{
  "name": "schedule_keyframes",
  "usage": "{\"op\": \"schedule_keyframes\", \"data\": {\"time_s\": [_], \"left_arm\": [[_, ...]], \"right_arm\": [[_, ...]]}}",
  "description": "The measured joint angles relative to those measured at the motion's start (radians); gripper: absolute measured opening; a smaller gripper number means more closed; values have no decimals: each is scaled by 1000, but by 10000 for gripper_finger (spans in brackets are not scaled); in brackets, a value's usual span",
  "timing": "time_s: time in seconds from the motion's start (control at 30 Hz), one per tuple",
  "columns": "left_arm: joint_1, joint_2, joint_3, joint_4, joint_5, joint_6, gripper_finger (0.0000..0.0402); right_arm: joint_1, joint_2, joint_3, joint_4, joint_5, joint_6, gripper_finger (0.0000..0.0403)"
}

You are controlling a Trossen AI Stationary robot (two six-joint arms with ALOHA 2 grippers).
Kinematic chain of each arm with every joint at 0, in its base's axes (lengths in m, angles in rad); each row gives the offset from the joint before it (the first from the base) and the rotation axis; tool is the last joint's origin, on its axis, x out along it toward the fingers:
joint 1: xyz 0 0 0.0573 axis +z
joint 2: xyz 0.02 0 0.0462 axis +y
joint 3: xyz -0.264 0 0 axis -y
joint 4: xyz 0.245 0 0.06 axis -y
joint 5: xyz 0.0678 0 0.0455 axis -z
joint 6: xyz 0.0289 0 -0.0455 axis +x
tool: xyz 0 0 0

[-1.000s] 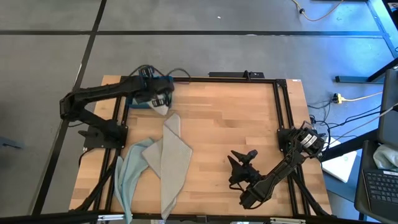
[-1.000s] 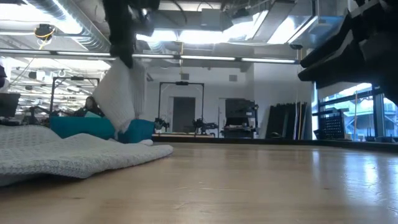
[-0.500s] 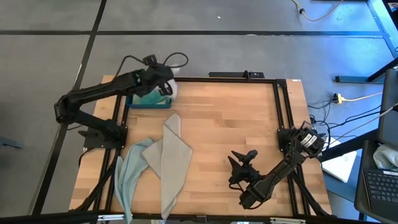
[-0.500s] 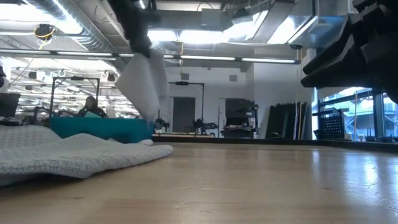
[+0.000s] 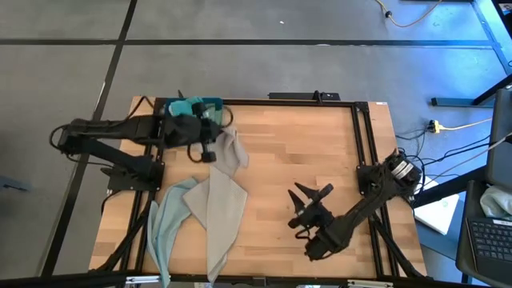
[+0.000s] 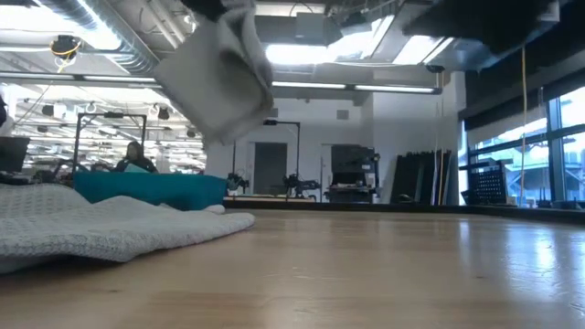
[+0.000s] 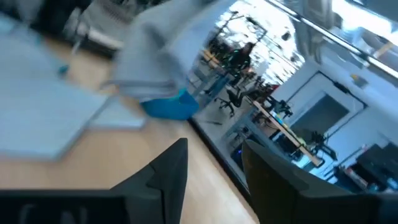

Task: Fold microfiber towels
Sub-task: Fold the right gray towel

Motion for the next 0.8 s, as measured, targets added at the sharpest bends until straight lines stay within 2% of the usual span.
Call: {"op": "schedule_keyframes", "data": {"time_s": [0.1, 0.23, 0.4, 0.47, 0.6, 0.67, 0.8], "left_arm": [[-90, 3, 0, 5, -63, -53, 0], [-181, 6, 0, 11, -127, -102, 0], [-255, 6, 0, 8, -216, -130, 0], [-274, 6, 0, 7, -221, -131, 0], [-308, 6, 0, -11, -221, -136, 0], [-323, 6, 0, -44, -229, -159, 0], [-354, 6, 0, -115, -264, -218, 0]], "right_arm": [[-41, -20, 31, 48, 15, -32, 162], [-94, -20, 92, 175, -16, -148, 195], [-153, -20, 164, 417, -73, -520, 237], [-183, -20, 193, 519, -154, -697, 246], [-253, -20, 222, 760, -442, -1032, 254], [-282, -20, 222, 892, -544, -1163, 254], [-312, -20, 222, 1147, -571, -1371, 255]]}}
